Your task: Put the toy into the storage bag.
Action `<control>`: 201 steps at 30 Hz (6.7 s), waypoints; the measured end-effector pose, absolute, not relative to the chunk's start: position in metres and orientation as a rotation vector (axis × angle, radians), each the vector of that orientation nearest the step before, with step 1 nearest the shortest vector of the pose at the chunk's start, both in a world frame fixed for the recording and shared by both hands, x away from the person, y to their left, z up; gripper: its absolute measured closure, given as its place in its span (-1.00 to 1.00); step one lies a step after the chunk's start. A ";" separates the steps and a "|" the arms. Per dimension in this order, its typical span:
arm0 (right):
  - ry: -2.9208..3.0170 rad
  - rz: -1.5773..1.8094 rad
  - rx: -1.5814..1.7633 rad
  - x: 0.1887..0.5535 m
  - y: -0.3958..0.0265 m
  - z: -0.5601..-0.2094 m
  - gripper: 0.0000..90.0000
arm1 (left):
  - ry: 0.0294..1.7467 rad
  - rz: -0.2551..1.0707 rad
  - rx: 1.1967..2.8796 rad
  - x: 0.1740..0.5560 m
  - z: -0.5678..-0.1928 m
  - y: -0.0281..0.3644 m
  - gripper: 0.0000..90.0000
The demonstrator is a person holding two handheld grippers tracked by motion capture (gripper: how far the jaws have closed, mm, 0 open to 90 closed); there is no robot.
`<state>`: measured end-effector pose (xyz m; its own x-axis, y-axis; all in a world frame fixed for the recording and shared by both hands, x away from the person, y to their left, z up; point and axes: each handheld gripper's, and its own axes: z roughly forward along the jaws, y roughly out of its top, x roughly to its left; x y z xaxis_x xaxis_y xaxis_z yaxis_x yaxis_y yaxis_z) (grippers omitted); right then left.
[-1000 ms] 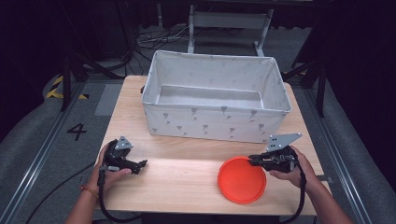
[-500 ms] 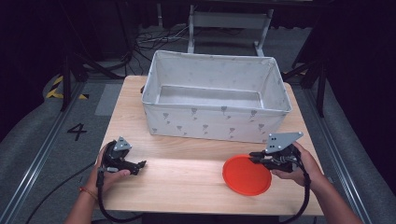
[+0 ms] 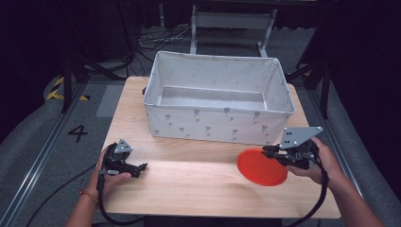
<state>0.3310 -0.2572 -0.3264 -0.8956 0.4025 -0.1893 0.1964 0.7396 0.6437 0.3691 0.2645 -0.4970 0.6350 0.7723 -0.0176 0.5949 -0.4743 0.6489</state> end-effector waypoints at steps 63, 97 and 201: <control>2.543 0.837 0.452 0.358 -0.271 -0.171 0.83 | 1.060 0.373 2.231 0.369 -0.497 0.265 -0.99; 2.489 0.869 0.571 0.449 -0.266 -0.141 0.83 | 1.055 0.371 2.231 0.369 -0.497 0.265 -0.99; 2.826 0.417 0.438 0.504 -0.249 -0.295 0.58 | 1.063 0.365 2.225 0.368 -0.497 0.265 -0.99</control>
<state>0.5039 -0.2487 -0.2950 -0.9232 0.3278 -0.2007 0.2559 0.9138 0.3155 0.3681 0.2651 -0.4974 0.6349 0.7723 -0.0231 0.5953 -0.4698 0.6519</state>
